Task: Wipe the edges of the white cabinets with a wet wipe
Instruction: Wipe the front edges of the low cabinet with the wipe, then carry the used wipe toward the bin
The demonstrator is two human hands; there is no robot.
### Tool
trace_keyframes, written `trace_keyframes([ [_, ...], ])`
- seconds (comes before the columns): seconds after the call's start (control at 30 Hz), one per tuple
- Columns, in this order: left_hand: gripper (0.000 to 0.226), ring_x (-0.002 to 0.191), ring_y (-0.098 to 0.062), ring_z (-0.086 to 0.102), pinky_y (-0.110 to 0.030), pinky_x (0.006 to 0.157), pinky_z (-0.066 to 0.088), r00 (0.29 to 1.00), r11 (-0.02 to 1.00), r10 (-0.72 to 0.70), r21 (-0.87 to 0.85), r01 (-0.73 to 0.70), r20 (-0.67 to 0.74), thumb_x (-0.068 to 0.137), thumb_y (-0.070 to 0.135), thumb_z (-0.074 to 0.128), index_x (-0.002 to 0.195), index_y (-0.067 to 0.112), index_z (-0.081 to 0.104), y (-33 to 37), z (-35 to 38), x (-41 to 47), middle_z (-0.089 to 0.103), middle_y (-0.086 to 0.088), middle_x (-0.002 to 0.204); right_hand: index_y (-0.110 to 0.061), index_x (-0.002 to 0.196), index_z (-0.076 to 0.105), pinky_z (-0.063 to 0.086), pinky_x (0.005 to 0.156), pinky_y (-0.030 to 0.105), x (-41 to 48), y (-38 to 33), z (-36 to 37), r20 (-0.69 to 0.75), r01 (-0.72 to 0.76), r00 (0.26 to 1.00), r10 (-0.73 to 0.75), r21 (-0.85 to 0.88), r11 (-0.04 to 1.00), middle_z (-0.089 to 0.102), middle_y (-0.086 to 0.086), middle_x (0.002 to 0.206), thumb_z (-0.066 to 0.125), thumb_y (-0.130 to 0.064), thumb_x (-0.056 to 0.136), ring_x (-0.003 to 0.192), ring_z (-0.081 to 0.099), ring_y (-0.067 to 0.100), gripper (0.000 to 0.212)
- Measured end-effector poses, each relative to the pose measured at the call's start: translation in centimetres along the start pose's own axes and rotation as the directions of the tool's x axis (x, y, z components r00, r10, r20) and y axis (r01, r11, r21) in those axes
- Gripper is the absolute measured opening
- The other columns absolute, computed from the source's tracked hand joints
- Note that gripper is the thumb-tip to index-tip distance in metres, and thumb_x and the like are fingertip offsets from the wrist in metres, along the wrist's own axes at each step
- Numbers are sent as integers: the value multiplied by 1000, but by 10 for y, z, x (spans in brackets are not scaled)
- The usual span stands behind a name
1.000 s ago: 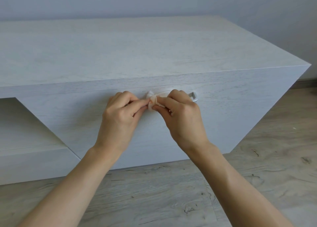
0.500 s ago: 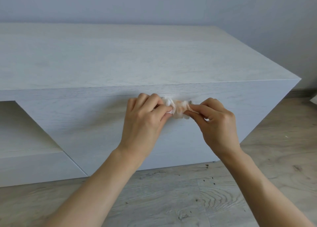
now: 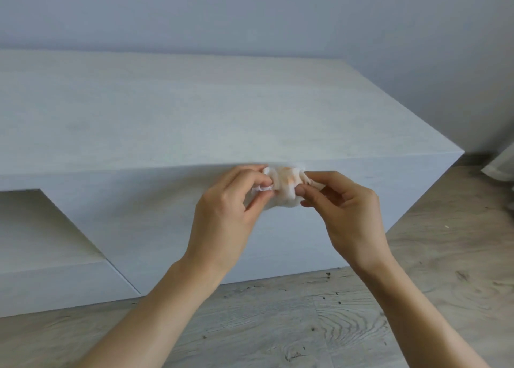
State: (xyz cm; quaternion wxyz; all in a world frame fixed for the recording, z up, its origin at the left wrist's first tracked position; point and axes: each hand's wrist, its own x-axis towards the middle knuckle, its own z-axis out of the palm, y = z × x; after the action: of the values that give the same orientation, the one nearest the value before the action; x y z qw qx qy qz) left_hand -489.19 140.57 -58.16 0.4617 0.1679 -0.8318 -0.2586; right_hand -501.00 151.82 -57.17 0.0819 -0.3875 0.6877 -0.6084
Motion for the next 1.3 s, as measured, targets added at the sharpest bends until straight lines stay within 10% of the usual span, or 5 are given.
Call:
trace_keyframes([
  [0.23, 37, 84, -6, 60, -16, 75, 49, 992, 1000, 13, -20, -10, 122, 79, 19, 68, 114, 12, 60, 63, -67, 67, 66, 3, 97, -39, 88, 67, 52, 67, 25, 19, -108, -9, 28, -27, 999, 28, -50, 998, 71, -17, 79, 70, -25, 77, 76, 66, 5, 18],
  [0.73, 14, 67, -6, 55, -22, 51, 45, 993, 967, -106, 230, 114, -50, 75, 5, 68, 79, 18, 64, 268, -360, 266, 61, 9, 78, -42, 84, 63, 40, 68, 6, 106, -494, 8, 282, 113, 953, -114, 20, 993, 65, -21, 87, 70, -25, 77, 87, 59, 1, 19],
  [1.07, 9, 64, -18, 54, -37, 52, 50, 878, 768, -284, 457, 449, -385, 78, 7, 72, 80, 10, 64, 304, -619, 228, 61, 1, 77, -37, 101, 61, 46, 66, 9, 56, -685, 181, 646, 112, 694, -320, 343, 933, 65, -19, 97, 69, -30, 81, 90, 62, 5, 23],
  [1.3, 12, 80, -10, 58, -21, 73, 49, 728, 701, -350, 350, 621, -590, 82, 2, 65, 93, 6, 67, 249, -824, 126, 63, -2, 90, -36, 92, 65, 54, 71, 25, -62, -780, 396, 769, 32, 455, -449, 490, 871, 66, -14, 93, 67, -17, 83, 86, 62, 13, 21],
])
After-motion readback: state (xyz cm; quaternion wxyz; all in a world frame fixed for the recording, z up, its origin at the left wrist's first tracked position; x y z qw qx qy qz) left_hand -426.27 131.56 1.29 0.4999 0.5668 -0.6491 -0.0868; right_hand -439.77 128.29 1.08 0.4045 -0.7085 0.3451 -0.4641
